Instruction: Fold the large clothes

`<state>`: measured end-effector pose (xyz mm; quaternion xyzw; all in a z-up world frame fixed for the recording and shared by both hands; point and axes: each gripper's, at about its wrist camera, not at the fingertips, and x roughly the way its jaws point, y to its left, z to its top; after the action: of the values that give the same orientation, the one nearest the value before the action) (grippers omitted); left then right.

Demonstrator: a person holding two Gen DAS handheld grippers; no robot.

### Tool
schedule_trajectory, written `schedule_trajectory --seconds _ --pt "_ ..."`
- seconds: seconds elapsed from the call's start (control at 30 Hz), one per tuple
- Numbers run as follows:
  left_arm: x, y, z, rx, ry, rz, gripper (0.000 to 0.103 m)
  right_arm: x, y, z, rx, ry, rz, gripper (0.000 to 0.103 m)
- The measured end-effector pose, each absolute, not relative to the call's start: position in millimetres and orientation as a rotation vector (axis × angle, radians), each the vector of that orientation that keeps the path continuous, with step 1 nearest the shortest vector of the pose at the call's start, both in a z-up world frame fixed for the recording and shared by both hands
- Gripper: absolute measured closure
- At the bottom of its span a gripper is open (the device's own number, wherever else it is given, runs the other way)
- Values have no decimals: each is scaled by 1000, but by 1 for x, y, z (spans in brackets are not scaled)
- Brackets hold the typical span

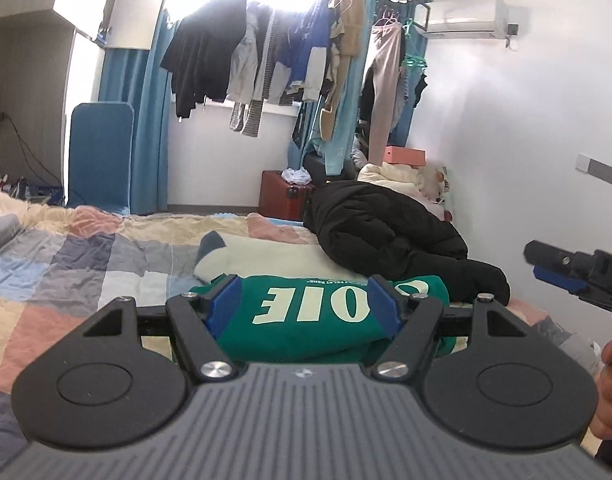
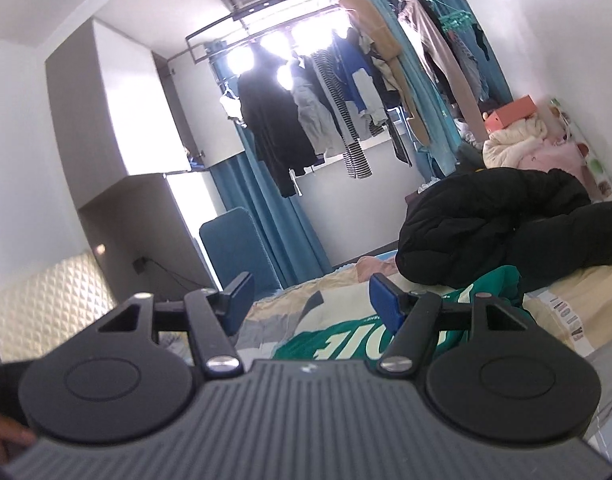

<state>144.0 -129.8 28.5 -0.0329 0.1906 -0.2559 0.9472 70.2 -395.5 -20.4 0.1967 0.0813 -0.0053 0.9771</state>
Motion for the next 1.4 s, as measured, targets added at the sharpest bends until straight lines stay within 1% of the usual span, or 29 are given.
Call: schedule_trajectory --seconds 0.2,0.37,0.5,0.7,1.4 --pt "124 -127 12 -38 382 -511 29 61 -379 -35 324 211 -51 36" --pt "115 -127 -1 1 373 -477 29 66 -369 -51 262 287 -68 36" --pt "117 -128 -9 30 369 -456 29 69 -360 -66 239 338 -75 36" --pt "126 -127 -24 33 399 -453 29 74 -358 -79 222 366 -96 36" --pt "136 -131 -31 28 409 -460 24 74 -353 -82 179 401 -130 36"
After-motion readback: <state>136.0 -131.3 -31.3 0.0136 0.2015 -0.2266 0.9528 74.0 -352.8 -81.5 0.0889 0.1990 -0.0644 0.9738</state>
